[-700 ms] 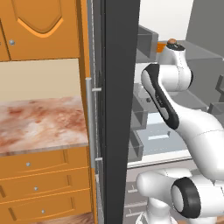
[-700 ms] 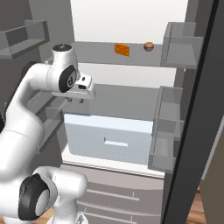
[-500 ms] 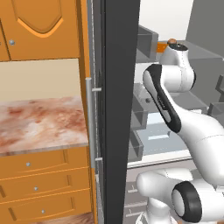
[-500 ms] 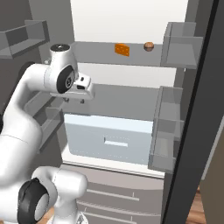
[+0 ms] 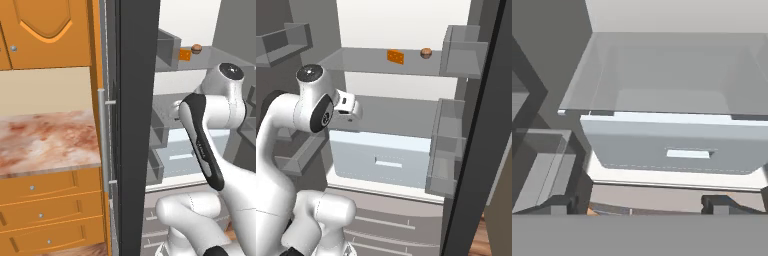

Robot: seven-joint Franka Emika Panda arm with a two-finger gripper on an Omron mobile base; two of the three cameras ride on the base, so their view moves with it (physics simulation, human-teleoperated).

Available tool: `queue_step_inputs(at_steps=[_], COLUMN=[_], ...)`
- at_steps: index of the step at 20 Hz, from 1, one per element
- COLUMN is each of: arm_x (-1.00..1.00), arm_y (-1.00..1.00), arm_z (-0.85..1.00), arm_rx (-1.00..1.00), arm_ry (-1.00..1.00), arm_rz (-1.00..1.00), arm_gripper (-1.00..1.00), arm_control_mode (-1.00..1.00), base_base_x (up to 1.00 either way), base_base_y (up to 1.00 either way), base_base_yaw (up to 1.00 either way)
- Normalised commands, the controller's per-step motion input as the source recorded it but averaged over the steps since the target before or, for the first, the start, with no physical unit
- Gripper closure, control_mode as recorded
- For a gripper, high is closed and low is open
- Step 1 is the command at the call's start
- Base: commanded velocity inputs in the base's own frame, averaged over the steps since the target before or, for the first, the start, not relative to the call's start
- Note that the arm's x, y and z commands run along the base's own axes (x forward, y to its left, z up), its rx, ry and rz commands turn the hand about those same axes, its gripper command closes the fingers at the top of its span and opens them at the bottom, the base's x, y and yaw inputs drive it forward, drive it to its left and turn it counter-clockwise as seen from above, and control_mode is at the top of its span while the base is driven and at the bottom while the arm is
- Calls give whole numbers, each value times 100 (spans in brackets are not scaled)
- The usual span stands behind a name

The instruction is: Pick the cheese from the fridge and the cheese grater from the cabinet and place them next to the salad bowl.

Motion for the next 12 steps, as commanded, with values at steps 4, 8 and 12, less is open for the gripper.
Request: queue_step_inputs(at_steps=[4,8,12], arm_x=[0,-2,-23], arm_y=[-20,-14,-7], arm_z=[33,20,27], arm_rx=[0,0,0], arm_ry=[-15,-3,0], arm_rz=[3,0,-3], arm_gripper=[-100,-100,-100], arm_control_mode=[-100,-100,-100], base_base_x=[0,0,0], base_base_y=[0,0,0], base_base_yaw=[0,0,0])
